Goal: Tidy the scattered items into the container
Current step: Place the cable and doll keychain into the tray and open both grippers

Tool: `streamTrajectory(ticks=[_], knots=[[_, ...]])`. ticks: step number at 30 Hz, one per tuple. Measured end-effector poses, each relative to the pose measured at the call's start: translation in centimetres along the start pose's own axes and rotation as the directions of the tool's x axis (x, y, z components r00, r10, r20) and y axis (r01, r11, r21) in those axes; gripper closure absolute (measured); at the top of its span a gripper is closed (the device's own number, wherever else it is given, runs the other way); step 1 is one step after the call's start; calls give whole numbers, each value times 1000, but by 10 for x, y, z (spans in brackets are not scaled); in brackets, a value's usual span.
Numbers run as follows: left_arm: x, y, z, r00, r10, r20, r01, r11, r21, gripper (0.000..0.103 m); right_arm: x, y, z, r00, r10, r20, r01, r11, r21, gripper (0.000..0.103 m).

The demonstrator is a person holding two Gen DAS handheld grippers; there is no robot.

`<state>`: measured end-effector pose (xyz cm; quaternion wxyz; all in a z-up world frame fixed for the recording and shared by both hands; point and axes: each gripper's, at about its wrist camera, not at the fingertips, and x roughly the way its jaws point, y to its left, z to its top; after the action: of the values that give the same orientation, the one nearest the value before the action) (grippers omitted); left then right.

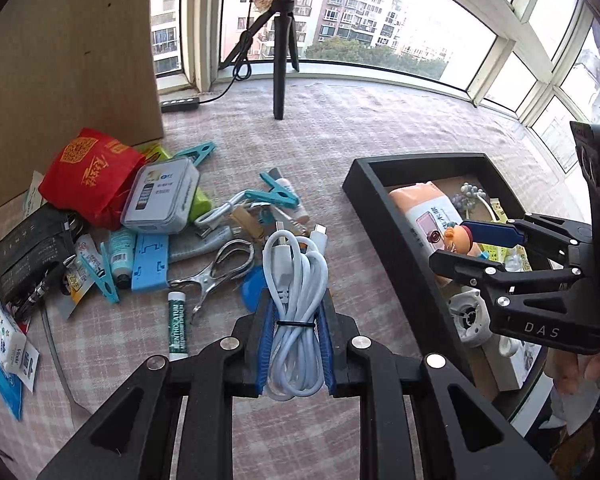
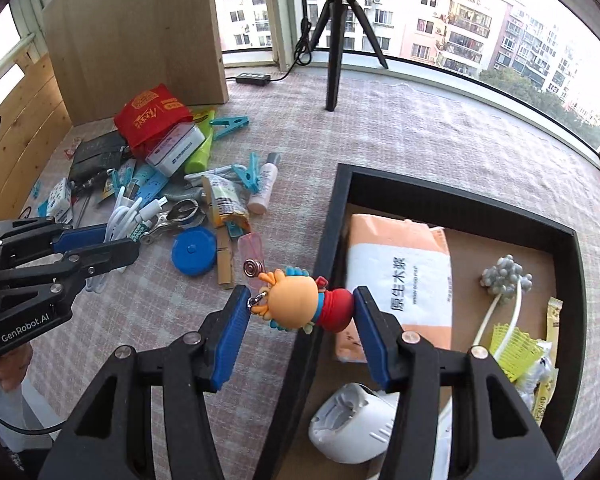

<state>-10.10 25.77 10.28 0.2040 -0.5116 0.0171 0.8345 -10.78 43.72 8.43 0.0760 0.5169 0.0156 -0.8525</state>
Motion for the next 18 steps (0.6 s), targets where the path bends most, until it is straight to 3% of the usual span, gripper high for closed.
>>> streamTrajectory(ticks=[8, 18], knots=[[6, -72, 14, 999, -42, -12, 43, 993, 109, 84, -30, -67, -19, 997, -81, 16, 78, 988, 131, 51], [13, -161, 32, 994, -103, -20, 105, 961, 256, 84, -59, -144, -54, 981, -193, -5, 188, 946, 263, 51]])
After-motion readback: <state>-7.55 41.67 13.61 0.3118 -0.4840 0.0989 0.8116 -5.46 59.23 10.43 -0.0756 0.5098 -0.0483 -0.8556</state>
